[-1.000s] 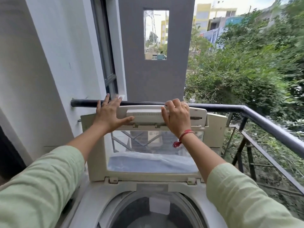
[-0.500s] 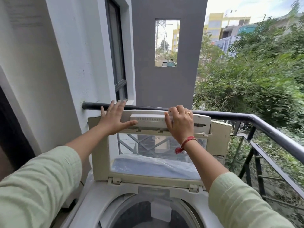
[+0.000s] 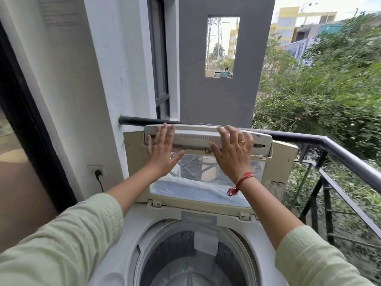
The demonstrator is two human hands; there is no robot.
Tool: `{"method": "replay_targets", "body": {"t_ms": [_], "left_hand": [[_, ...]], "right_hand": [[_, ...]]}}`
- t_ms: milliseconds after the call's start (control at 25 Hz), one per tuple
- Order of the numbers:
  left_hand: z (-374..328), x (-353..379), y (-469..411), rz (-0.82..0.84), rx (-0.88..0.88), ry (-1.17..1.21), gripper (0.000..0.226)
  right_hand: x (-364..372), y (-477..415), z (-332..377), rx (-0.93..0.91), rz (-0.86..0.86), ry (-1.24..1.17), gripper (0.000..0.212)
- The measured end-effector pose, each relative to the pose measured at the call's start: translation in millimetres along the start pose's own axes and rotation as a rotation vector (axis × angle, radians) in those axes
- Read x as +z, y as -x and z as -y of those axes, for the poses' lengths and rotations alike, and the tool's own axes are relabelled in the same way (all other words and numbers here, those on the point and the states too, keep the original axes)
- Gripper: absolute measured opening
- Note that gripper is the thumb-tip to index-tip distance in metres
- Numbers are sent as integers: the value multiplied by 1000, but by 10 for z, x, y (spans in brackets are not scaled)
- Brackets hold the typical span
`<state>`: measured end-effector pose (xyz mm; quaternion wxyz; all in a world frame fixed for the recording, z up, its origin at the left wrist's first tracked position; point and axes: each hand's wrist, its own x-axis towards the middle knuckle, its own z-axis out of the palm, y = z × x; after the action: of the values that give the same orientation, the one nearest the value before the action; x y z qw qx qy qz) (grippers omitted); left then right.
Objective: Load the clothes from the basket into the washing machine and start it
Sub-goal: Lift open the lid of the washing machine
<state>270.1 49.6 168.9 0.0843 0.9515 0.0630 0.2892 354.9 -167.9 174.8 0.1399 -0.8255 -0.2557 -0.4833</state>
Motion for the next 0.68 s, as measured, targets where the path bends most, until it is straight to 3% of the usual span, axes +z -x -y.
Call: {"method": "replay_targets", "body": {"t_ms": [200, 480, 680], "left_hand": [[7, -88, 26, 17, -89, -66, 77], [94, -299, 467, -105, -165, -45, 79], [296, -499, 1069, -230, -189, 70, 73]], "right_hand": [[-17, 28, 34, 26, 117, -3, 49], [-492, 156, 504, 75, -3, -206, 46], [-1047, 416, 1130, 67, -87, -523, 41]]}}
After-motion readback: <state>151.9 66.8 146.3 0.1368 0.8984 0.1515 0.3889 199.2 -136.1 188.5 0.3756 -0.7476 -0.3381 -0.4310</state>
